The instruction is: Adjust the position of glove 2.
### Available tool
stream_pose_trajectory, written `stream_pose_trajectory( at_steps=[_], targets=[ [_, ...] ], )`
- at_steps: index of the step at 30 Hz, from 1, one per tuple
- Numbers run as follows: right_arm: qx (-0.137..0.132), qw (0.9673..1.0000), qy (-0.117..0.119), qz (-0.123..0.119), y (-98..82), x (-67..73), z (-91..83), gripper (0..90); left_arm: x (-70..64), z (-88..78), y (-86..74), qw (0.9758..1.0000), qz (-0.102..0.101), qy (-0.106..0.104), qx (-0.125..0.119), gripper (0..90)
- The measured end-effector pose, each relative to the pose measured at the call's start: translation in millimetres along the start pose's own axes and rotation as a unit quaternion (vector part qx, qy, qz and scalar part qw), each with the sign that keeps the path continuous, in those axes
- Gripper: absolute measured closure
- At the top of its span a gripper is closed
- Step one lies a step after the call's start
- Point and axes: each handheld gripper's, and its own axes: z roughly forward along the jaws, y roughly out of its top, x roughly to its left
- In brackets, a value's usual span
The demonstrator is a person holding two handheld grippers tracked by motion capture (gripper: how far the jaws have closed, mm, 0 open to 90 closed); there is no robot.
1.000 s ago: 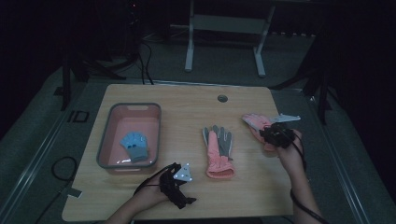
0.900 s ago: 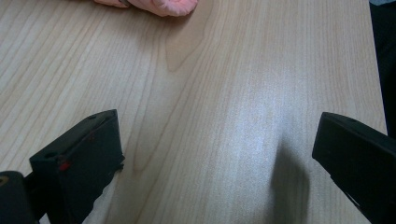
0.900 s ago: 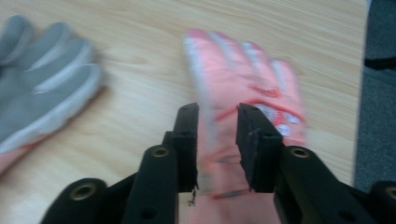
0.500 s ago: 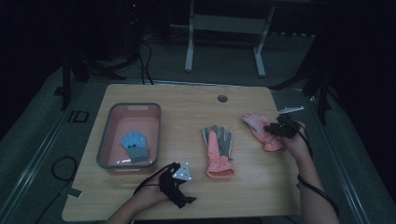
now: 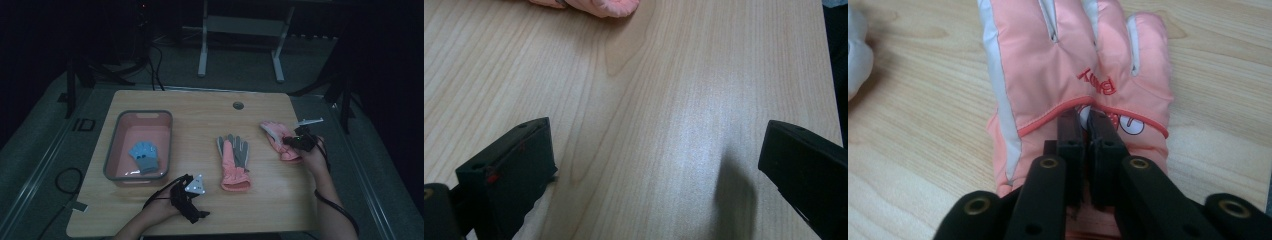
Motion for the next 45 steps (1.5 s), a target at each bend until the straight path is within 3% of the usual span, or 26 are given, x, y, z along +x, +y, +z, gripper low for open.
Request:
stream_pose_trajectory(
  at_steps=[4,8,10,15,18,25,33,40,45],
  targets=[
    [-0.026,0.9989,-0.023,0.031,-1.6,11.5,-15.3,89.5,-0.5,-0.1,0.2,1.0,0.001,-0.001,0.0,1.8],
    [-0.033,0.9983,-0.025,0.042,-1.5,17.8,-24.4,89.5,-0.6,0.1,0.2,1.0,0.001,0.0,0.002,1.8],
    [-0.043,0.9963,-0.04,0.063,0.1,27.1,-44.2,89.5,-0.6,0.0,0.3,1.0,0.001,0.0,0.001,1.8],
    [-0.063,0.9931,-0.059,0.08,-0.4,43.6,-79.6,89.5,-0.6,-0.2,0.4,1.0,0.0,0.0,0.0,1.8],
    [-0.066,0.9915,-0.082,0.077,-3.6,53.1,-95.6,89.4,-0.5,-0.1,0.3,1.0,0.002,0.0,0.002,1.8],
    [-0.078,0.989,-0.099,0.078,-22.4,72.1,-118.2,89.4,-0.6,-0.1,0.3,1.0,0.003,0.001,0.002,1.8],
    [-0.064,0.989,-0.106,0.081,-47.4,84.2,-117.2,89.4,-1.4,-0.4,1.1,1.0,0.008,0.001,0.001,1.8],
    [-0.039,0.9903,-0.111,0.075,-61.6,90.8,-89.8,89.2,-2.8,-0.4,1.1,1.0,0.009,0.003,-0.002,1.8],
    [-0.021,0.9895,-0.12,0.078,-67.4,86.7,-68.8,88.6,-2.2,-0.5,0.9,0.9999,0.011,0.003,0.0,1.8]
  ],
)
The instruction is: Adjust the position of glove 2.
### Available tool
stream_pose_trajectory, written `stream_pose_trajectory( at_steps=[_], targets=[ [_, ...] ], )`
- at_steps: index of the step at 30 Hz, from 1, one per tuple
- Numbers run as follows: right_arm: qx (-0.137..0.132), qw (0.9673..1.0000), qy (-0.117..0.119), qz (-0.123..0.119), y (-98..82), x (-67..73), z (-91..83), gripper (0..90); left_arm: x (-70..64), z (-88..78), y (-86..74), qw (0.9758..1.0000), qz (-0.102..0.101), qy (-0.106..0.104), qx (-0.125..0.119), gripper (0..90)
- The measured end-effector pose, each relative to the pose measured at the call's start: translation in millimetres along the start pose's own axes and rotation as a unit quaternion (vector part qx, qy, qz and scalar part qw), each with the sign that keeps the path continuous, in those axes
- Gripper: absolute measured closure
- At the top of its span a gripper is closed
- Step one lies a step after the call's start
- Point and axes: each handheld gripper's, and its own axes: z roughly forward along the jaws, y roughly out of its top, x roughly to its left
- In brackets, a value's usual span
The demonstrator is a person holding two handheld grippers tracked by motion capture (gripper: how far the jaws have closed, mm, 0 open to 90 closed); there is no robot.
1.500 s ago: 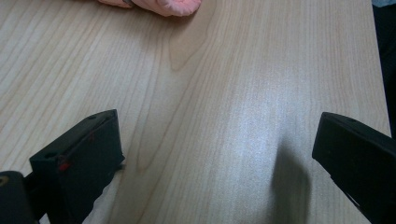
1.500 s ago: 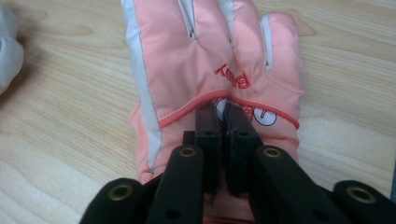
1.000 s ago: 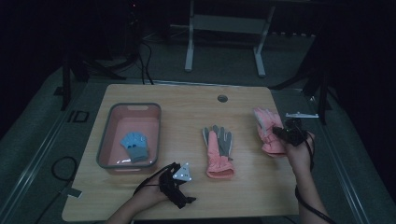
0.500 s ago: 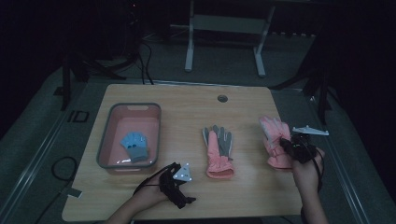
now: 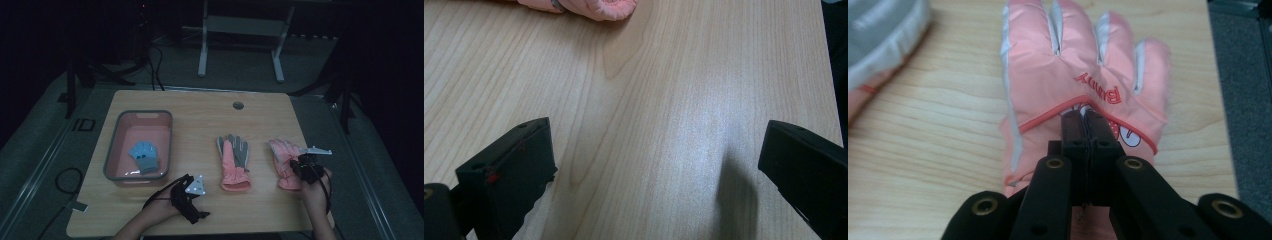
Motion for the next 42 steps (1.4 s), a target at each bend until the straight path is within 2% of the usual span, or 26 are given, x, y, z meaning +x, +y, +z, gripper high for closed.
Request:
stream_pose_trajectory(
  at_steps=[5,8,11,13,14,15,16,18,19,23,24,27,30,32,36,38,42],
  targets=[
    [0.003,1.0,0.002,0.001,-2.8,-0.8,7.0,86.6,-0.1,0.2,-0.2,1.0,0.001,0.001,0.002,1.8],
    [0.009,0.9999,0.011,-0.01,0.1,-3.4,3.1,78.8,-0.2,0.4,-0.2,1.0,0.001,0.001,0.003,1.8],
    [0.0,0.9997,0.016,-0.018,5.9,-10.6,-6.2,71.1,0.0,0.4,0.1,1.0,0.001,0.001,0.002,1.8],
    [-0.006,0.9992,0.031,-0.026,10.0,-16.1,-11.7,69.6,0.1,0.4,0.2,1.0,0.002,0.002,0.003,1.8],
    [-0.003,0.9989,0.032,-0.035,12.0,-18.3,-13.6,66.6,0.0,0.5,0.1,1.0,0.002,0.002,0.003,1.8],
    [0.002,0.9981,0.044,-0.042,13.9,-20.3,-14.4,63.8,-0.2,0.5,0.2,1.0,0.002,0.002,0.003,1.8],
    [0.002,0.9981,0.044,-0.042,13.9,-20.3,-14.4,63.8,-0.2,0.5,0.2,1.0,0.002,0.002,0.003,1.8],
    [0.019,0.9953,0.077,-0.055,15.7,-27.2,-10.6,58.4,-0.5,0.6,0.2,1.0,0.002,0.002,0.004,1.8],
    [0.026,0.9945,0.081,-0.062,14.6,-28.7,-7.7,57.8,-0.4,0.6,0.2,1.0,0.003,0.002,0.005,1.8],
    [0.043,0.9938,0.086,-0.055,9.2,-34.6,1.9,56.9,-0.1,0.8,0.0,1.0,0.003,0.002,0.005,1.8],
    [0.045,0.9931,0.102,-0.037,3.5,-38.8,8.8,57.9,0.1,0.9,-0.1,1.0,0.003,0.002,0.005,1.8],
    [0.047,0.9925,0.108,-0.031,-2.1,-38.7,16.1,60.0,0.3,1.1,-0.3,1.0,0.005,0.003,0.007,1.8],
    [0.041,0.9913,0.122,-0.027,-4.7,-38.8,18.3,72.8,-0.2,1.3,-0.3,1.0,0.005,0.003,0.007,1.8],
    [0.036,0.9917,0.118,-0.036,-5.8,-34.4,17.9,81.9,-0.4,1.4,-0.3,1.0,0.005,0.002,0.007,1.8],
    [0.028,0.9942,0.093,-0.046,-6.0,-26.0,15.1,88.2,-0.2,1.4,-0.2,1.0,0.004,0.003,0.007,1.8],
    [0.019,0.9955,0.085,-0.039,-6.5,-24.5,11.7,89.4,-0.7,1.0,0.0,1.0,0.003,0.002,0.005,1.8],
    [-0.002,0.9966,0.081,-0.018,-1.1,-19.2,-6.4,89.7,-0.7,1.2,0.2,1.0,0.002,0.002,0.005,1.8]
  ],
)
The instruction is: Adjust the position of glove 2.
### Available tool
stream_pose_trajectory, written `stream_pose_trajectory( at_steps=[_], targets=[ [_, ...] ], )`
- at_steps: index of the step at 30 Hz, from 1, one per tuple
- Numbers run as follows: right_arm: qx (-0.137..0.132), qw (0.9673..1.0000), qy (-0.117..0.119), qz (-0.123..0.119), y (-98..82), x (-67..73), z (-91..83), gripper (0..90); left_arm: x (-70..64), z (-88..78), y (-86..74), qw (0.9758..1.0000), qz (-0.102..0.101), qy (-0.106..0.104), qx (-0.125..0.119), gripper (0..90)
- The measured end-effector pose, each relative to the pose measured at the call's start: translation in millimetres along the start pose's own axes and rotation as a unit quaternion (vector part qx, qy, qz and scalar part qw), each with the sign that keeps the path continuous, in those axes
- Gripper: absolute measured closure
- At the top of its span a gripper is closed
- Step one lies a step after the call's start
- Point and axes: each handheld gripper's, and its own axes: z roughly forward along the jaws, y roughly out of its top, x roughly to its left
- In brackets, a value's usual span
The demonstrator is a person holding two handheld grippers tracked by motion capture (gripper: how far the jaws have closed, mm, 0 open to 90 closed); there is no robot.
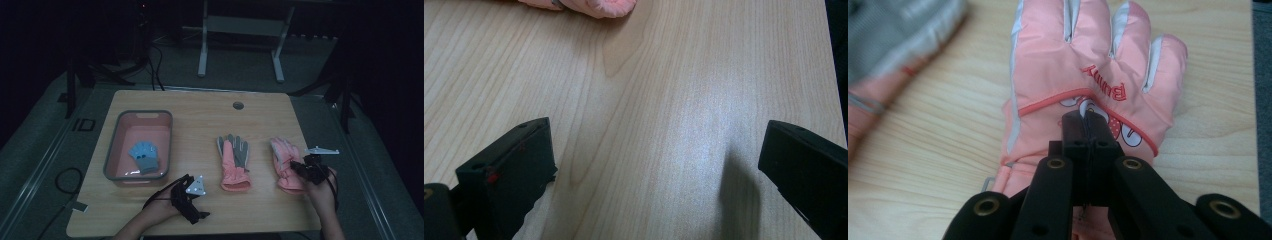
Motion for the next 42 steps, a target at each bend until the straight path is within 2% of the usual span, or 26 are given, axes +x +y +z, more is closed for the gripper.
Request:
stream_pose_trajectory(
  at_steps=[3,6,11,15,22,24,25,26,29,30,33,36,42],
  targets=[
    [-0.01,0.9998,-0.014,0.001,9.4,12.7,-13.8,89.7,-0.1,-0.3,0.5,1.0,0.001,0.0,-0.001,1.8],
    [-0.017,0.9991,-0.036,-0.014,20.3,28.0,-24.9,89.7,0.8,-0.3,0.4,1.0,0.0,0.0,-0.002,1.8],
    [-0.045,0.9979,-0.045,-0.009,35.3,45.3,-41.5,89.7,0.2,0.3,0.6,1.0,0.002,0.001,0.0,1.8],
    [-0.069,0.9967,-0.042,-0.001,44.5,60.0,-51.9,89.7,0.0,-0.2,0.7,1.0,0.002,0.001,-0.002,1.8],
    [-0.083,0.9963,-0.024,-0.002,58.8,89.2,-58.9,89.7,-0.8,-0.3,0.8,1.0,0.003,0.0,-0.001,1.8],
    [-0.086,0.9961,-0.017,-0.005,62.0,99.5,-58.8,89.7,-0.8,-0.3,0.9,1.0,0.005,0.002,0.0,1.8],
    [-0.086,0.9961,-0.017,-0.005,62.0,99.5,-58.8,89.7,-0.8,-0.3,0.9,1.0,0.005,0.002,0.0,1.8],
    [-0.085,0.9961,-0.015,-0.015,64.8,112.7,-55.2,89.7,-0.6,-0.5,1.1,1.0,0.005,0.002,-0.001,1.8],
    [-0.084,0.9964,-0.004,-0.011,66.8,120.5,-51.8,89.7,-0.8,-0.9,0.9,1.0,0.006,0.002,-0.001,1.8],
    [-0.083,0.9964,-0.001,-0.018,68.9,130.0,-47.7,89.7,-1.1,-0.7,0.8,1.0,0.004,0.002,-0.002,1.8],
    [-0.079,0.9967,0.008,-0.019,69.7,145.9,-39.7,89.7,-1.1,-0.7,0.9,1.0,0.005,0.003,-0.001,1.8],
    [-0.069,0.9973,0.018,-0.013,68.7,155.5,-29.9,89.7,-1.3,-0.7,0.7,1.0,0.004,0.003,-0.002,1.8],
    [-0.055,0.9983,0.017,-0.009,68.6,169.3,-12.6,89.6,-1.3,-0.7,0.8,1.0,0.007,0.004,-0.001,1.8]
  ],
)
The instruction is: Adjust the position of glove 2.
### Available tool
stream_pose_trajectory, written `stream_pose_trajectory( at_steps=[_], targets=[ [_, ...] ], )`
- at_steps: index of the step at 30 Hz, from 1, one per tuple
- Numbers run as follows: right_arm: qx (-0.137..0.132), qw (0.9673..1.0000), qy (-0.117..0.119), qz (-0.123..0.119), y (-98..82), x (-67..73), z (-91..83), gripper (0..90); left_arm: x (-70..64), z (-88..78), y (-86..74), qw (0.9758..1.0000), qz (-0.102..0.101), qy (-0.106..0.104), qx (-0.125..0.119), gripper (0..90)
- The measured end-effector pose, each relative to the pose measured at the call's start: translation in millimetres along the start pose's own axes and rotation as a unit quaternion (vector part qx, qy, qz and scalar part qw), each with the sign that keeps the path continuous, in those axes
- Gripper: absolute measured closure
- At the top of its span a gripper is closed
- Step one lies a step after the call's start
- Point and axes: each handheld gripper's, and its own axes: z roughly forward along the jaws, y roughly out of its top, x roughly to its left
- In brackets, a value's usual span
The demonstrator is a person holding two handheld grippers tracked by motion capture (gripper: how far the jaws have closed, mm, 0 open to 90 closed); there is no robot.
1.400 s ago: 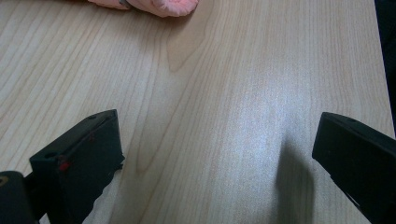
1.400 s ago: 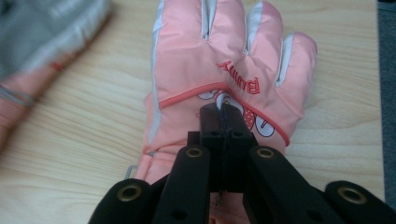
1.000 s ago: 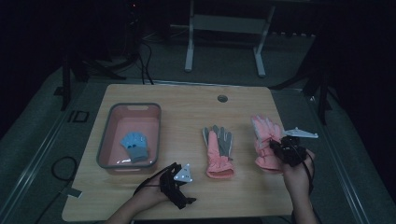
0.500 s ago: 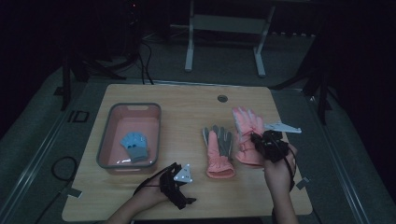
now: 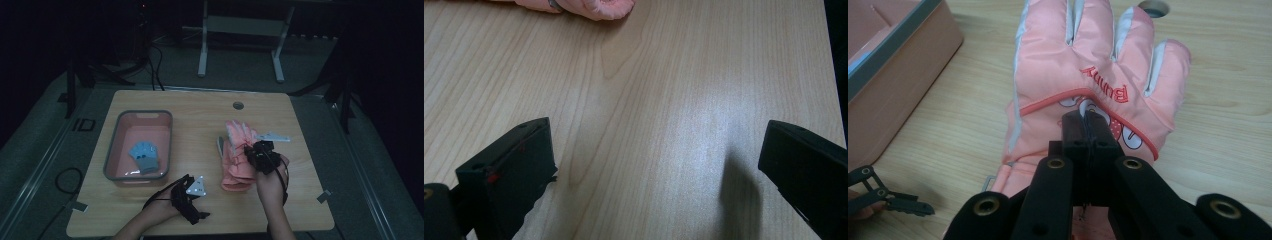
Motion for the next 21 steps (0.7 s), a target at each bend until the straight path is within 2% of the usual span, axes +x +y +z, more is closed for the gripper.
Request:
stream_pose_trajectory(
  at_steps=[5,9,11,12,16,21],
  targets=[
    [0.011,0.9999,-0.008,0.001,-7.7,8.5,16.1,89.6,-0.1,-0.5,-0.1,1.0,0.001,0.001,0.0,1.8],
    [0.032,0.9994,-0.012,0.008,-18.7,9.0,35.3,89.4,-0.7,0.0,-0.2,1.0,0.003,0.001,0.001,1.8],
    [0.036,0.9992,-0.012,0.01,-20.3,9.3,38.4,89.2,-0.8,0.1,-0.1,1.0,0.003,0.002,0.002,1.8],
    [0.044,0.999,-0.009,0.006,-25.7,12.5,47.8,88.6,-0.8,0.1,0.0,1.0,0.003,0.002,0.001,1.8],
    [0.042,0.9991,-0.007,0.007,-26.9,12.6,49.6,87.6,-0.3,0.2,-0.2,1.0,0.0,0.003,0.002,1.8],
    [0.027,0.9996,0.006,0.012,-24.0,8.8,40.9,79.0,0.0,0.7,-0.5,1.0,0.0,0.003,0.004,1.8]
  ],
)
